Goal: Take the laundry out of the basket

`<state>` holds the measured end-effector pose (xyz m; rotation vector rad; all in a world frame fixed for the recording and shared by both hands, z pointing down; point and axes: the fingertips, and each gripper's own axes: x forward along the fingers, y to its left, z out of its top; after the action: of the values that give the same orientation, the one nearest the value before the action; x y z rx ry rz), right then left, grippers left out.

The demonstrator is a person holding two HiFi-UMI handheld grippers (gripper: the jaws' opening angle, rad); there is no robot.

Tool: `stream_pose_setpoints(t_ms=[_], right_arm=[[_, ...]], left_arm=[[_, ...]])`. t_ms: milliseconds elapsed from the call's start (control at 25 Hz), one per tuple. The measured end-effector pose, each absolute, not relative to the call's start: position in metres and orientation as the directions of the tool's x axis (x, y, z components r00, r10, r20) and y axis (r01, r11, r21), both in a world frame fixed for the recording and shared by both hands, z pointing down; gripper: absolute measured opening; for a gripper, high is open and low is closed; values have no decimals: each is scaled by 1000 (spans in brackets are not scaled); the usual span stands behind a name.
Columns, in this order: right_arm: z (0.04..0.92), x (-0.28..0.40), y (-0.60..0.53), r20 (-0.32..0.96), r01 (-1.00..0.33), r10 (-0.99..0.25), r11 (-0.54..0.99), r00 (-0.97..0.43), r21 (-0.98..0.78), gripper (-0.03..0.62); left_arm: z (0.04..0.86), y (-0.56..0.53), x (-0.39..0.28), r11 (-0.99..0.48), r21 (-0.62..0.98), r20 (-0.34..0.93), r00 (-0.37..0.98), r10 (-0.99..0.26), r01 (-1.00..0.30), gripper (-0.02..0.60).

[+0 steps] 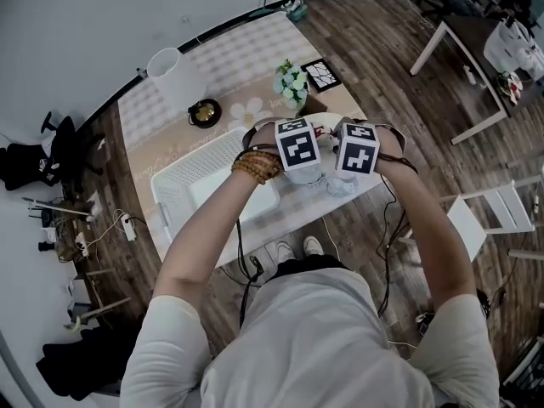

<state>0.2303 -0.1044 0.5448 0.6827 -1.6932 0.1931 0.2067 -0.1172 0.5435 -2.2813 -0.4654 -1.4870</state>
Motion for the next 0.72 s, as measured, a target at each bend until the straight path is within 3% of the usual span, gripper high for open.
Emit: stream_pose_setpoints(t_ms=[720], right_arm=[[670, 252, -107, 966, -567, -206, 820, -155, 84, 127]], left_arm=[[675, -124, 229, -817, -77, 963, 254, 86, 571, 63]])
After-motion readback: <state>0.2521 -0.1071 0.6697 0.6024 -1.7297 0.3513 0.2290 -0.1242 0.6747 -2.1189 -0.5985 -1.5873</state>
